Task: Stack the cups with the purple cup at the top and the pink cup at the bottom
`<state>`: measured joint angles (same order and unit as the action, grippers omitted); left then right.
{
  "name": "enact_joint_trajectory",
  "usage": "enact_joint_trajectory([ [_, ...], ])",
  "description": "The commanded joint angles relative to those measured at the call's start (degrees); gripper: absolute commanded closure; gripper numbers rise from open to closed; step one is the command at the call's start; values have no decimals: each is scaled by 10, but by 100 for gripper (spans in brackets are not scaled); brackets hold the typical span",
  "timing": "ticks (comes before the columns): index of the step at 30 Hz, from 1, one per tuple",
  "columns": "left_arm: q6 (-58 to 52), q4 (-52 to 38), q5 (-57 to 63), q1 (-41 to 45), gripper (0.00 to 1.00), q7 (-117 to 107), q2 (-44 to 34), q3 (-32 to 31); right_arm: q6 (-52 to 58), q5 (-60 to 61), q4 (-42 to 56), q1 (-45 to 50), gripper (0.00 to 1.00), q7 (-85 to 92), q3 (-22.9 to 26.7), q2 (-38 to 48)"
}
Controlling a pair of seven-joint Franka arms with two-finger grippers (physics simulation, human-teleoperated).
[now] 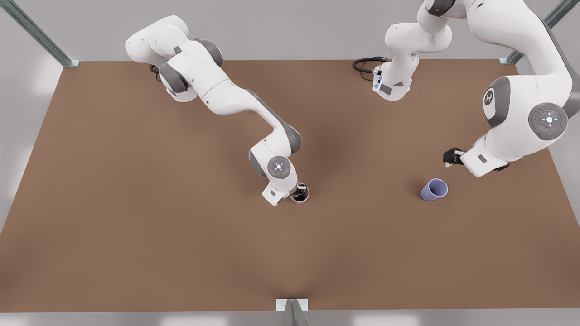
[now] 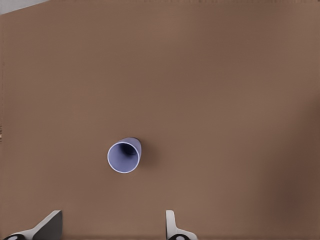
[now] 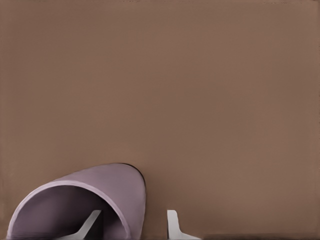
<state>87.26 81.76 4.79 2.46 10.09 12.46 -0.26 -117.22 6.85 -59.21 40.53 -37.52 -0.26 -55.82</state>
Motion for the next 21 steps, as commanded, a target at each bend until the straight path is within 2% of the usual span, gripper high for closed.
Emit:
enact_joint_trajectory([
  [1,-1,0,0,0,0,0,-1,0,4,4,-1,0,42,-92,1,10],
  [5,0,0,0,0,0,0,-2,0,45,-1,-2,-4,40,-89,2,33],
  [8,3,0,0,-1,0,0,1,0,45,0,-57,-20,39,-67,2,97],
  [10,7,2,0,-2,0,-1,4,6,46,6,-155,-84,37,74,0,194],
  [11,21,17,0,-2,0,-1,5,16,45,4,-250,-132,35,161,3,285],
  [12,28,23,-21,-2,0,-1,21,37,108,3,-291,-204,27,263,5,360],
  [13,58,51,-35,-1,0,-1,20,45,182,0,-288,-270,18,327,3,388],
  [14,108,97,-37,-1,0,-1,17,58,208,-3,-293,-360,0,441,3,422],
  [15,168,142,-40,-1,0,-1,17,61,258,-23,-262,-411,0,536,7,432],
  [16,186,149,-40,-2,0,-1,25,62,300,-61,-249,-416,0,548,10,440],
  [18,264,203,-64,-3,0,0,30,73,329,-79,-252,-423,0,437,7,469],
  [21,282,205,-65,-24,0,1,64,76,281,-123,-252,-413,0,415,3,467],
])
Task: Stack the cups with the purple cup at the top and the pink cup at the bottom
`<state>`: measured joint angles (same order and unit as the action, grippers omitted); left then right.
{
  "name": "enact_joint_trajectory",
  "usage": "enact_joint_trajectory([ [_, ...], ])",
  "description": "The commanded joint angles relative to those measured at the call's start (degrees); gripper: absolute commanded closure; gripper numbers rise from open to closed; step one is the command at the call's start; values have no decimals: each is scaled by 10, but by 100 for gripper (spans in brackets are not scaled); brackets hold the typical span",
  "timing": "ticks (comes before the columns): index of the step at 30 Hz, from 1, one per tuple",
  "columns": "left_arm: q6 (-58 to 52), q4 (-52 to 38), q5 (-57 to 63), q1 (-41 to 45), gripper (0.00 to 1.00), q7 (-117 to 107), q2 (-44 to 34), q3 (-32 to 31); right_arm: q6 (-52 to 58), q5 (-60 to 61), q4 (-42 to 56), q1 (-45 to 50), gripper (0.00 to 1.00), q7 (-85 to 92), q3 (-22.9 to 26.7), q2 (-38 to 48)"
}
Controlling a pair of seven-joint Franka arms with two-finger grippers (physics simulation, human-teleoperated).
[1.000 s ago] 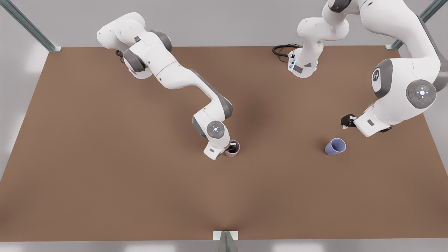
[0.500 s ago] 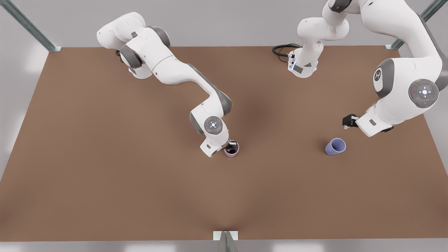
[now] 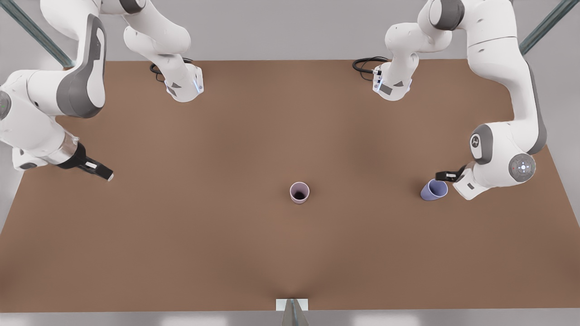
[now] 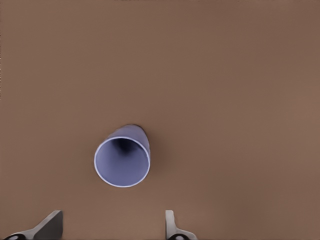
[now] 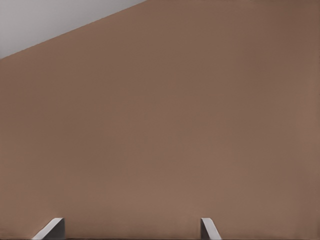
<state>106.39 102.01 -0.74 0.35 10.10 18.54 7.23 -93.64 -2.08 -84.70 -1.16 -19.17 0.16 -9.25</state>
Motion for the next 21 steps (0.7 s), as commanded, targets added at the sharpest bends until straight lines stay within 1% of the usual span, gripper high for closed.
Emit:
enact_joint_trajectory([
  [1,97,3,-9,-11,0,1,13,2,48,-31,1,3,0,230,-1,3],
  [4,124,3,-9,-23,0,2,39,3,45,-28,8,6,0,231,-2,5],
  [5,124,3,-9,-23,0,2,43,9,38,-28,50,7,0,232,-2,-21],
  [6,124,4,-9,-23,0,2,49,10,51,-28,68,-1,0,237,5,-15],
  [8,132,15,-9,-23,0,3,55,12,52,11,68,-5,0,241,5,-17],
  [11,133,16,-9,-23,0,6,77,26,48,2,67,-7,0,241,5,-21],
  [13,138,21,-10,-23,0,6,88,26,48,11,68,-35,0,240,5,-19],
  [18,138,35,-10,-23,0,6,104,27,51,-1,72,-26,0,237,0,-24],
  [20,138,36,-13,-23,0,6,110,26,41,1,97,-33,0,240,3,-29],
  [21,138,36,-31,-23,13,6,113,26,41,6,97,-31,0,237,3,-29],
])
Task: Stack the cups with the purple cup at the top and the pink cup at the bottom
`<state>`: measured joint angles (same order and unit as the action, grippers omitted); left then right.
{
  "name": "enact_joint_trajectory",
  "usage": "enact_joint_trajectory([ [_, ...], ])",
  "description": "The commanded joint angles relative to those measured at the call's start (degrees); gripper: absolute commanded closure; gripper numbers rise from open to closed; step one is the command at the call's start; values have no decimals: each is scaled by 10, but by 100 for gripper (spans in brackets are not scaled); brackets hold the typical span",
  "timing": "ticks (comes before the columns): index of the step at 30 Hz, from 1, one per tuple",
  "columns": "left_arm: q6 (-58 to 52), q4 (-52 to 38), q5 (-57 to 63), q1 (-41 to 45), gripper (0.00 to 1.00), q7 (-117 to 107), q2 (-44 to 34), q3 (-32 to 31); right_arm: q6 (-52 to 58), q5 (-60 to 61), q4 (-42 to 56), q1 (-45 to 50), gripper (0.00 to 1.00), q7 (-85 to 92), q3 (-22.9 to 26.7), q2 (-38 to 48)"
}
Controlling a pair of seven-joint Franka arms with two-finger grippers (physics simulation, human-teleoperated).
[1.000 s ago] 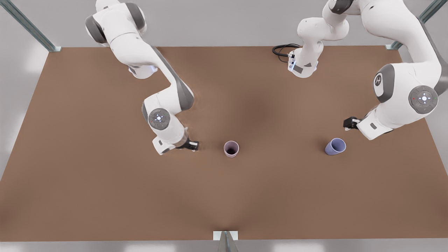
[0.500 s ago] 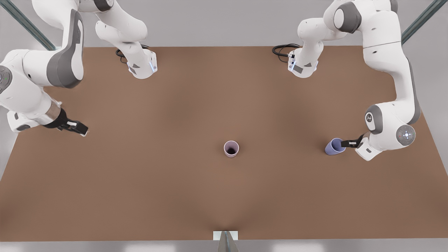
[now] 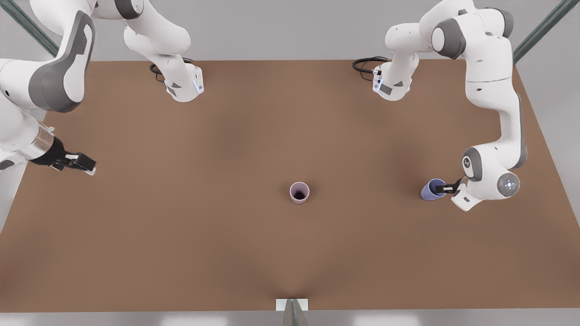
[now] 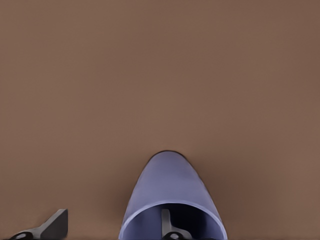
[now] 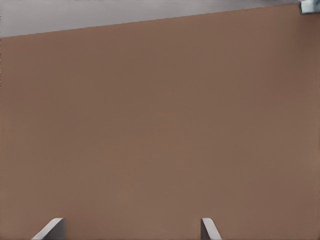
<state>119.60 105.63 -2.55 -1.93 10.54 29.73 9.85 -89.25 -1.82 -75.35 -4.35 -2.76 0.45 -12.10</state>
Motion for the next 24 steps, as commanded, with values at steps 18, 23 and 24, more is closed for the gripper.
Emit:
enact_joint_trajectory([
  [18,-14,-8,-29,7,78,-7,-12,-6,58,11,3,2,0,71,-2,-2],
  [23,-80,-37,-29,78,79,-68,-71,-8,53,10,11,3,0,71,-2,-5],
  [24,-91,-38,-29,105,79,-105,-85,-9,53,10,11,2,0,70,-2,-5],
])
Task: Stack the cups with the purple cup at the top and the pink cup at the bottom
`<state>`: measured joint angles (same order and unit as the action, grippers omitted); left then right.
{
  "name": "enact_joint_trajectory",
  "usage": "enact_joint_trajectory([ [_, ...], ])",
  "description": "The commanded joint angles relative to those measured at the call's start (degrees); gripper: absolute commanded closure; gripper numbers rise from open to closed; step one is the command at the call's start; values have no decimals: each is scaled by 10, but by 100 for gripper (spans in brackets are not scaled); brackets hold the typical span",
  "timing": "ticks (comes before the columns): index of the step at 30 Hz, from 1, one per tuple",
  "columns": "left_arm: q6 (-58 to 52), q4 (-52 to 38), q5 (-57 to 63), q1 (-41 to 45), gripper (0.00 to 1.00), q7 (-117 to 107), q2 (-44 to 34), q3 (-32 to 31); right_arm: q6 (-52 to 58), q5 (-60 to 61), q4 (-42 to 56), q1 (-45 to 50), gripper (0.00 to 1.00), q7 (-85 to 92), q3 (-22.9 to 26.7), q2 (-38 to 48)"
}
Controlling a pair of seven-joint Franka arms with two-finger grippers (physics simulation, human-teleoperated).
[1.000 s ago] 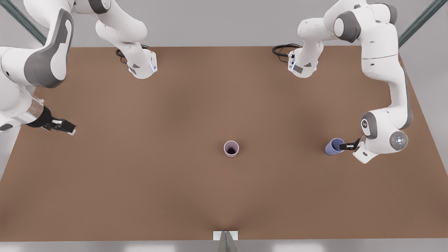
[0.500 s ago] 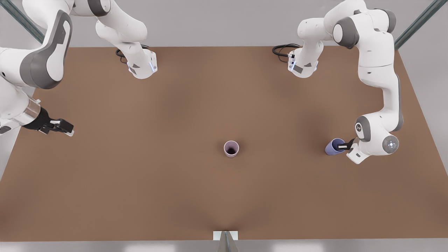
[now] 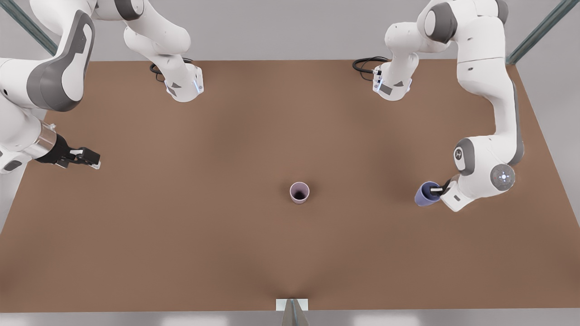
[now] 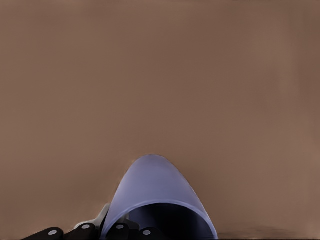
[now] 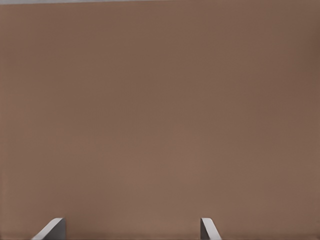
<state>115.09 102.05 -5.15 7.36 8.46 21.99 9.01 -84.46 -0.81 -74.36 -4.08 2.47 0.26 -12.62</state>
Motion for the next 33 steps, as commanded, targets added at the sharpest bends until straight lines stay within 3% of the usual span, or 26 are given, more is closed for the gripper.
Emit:
enact_joint_trajectory([
  [1,-56,-5,-3,42,79,-128,-20,0,6,0,0,0,0,18,0,1],
  [3,-113,-40,-3,64,79,-231,-26,-50,6,0,0,0,0,18,0,0],
  [9,-108,-76,-66,65,79,-485,-13,-200,4,-1,1,0,0,18,0,0],
  [22,-67,-243,-63,139,79,-657,129,-206,2,-1,1,1,0,18,0,1],
  [33,-37,-272,-64,158,79,-695,162,-206,3,-1,1,0,0,18,1,1],
])
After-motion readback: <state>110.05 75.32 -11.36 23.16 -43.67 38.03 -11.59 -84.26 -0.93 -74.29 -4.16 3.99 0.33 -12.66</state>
